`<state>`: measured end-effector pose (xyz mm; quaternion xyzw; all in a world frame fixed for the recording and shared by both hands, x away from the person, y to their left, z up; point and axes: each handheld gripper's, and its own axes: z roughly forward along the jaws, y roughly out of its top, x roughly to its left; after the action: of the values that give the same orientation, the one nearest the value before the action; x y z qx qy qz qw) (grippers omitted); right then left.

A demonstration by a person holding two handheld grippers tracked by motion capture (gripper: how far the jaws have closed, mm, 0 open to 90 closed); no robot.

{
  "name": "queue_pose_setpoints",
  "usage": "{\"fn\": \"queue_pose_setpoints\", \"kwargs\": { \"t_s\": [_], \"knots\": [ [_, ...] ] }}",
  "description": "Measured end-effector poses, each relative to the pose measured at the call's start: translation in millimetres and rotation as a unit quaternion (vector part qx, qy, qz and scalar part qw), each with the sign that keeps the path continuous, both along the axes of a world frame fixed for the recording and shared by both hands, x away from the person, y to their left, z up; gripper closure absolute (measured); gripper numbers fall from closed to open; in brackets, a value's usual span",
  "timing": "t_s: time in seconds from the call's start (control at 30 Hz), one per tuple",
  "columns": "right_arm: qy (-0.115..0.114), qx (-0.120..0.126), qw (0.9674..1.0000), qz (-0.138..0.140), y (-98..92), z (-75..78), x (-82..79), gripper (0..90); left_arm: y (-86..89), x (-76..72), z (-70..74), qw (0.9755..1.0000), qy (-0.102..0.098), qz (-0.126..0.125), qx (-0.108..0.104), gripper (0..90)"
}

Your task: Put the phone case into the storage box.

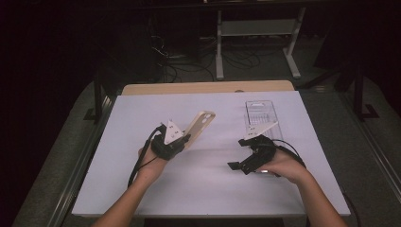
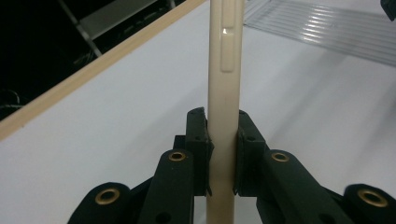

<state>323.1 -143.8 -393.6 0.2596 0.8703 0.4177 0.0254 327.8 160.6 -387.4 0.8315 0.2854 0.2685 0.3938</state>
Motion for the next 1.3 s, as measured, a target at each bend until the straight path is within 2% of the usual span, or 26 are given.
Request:
{"fn": "queue_pose_setpoints", "kwargs": {
  "t_s": [0.1,0.27,0.47,0.57,0.63,0.87,0.9,1.13,1.3],
  "knots": [
    [0.002,0.003,1.0000,-0.006,-0.8,0.3,1.1,1.5,0.8,2.0,-0.9,0.9995,0.010,0.009,-0.029,79.3],
    [0.011,0.012,0.9997,-0.016,-2.1,2.0,2.2,1.4,0.6,2.5,-1.2,0.9990,0.016,0.017,-0.038,79.3],
    [0.023,0.032,0.9986,-0.034,-2.0,5.6,6.7,1.6,0.8,2.2,-0.1,0.9989,0.023,0.017,-0.038,79.2],
    [0.023,0.029,0.9985,-0.041,2.3,9.4,9.7,1.6,1.3,3.1,-0.3,0.9987,0.020,0.018,-0.043,79.2],
    [0.019,0.028,0.9985,-0.043,3.8,12.0,12.7,1.6,2.3,2.9,0.7,0.9986,0.025,0.019,-0.042,79.2],
    [0.013,0.044,0.9971,-0.060,12.4,21.8,24.2,1.6,1.0,4.3,-1.2,0.9985,0.024,0.020,-0.046,79.2],
    [0.017,0.048,0.9967,-0.063,14.1,22.9,25.6,1.6,-0.1,4.3,-1.6,0.9981,0.024,0.021,-0.052,79.2],
    [0.022,0.055,0.9958,-0.070,23.4,24.8,37.6,1.5,-2.2,3.7,-1.0,0.9985,0.027,0.020,-0.043,79.2],
    [0.022,0.062,0.9951,-0.074,28.1,24.3,44.8,1.6,-1.9,4.0,-0.8,0.9981,0.026,0.023,-0.051,79.2]
  ]
}}
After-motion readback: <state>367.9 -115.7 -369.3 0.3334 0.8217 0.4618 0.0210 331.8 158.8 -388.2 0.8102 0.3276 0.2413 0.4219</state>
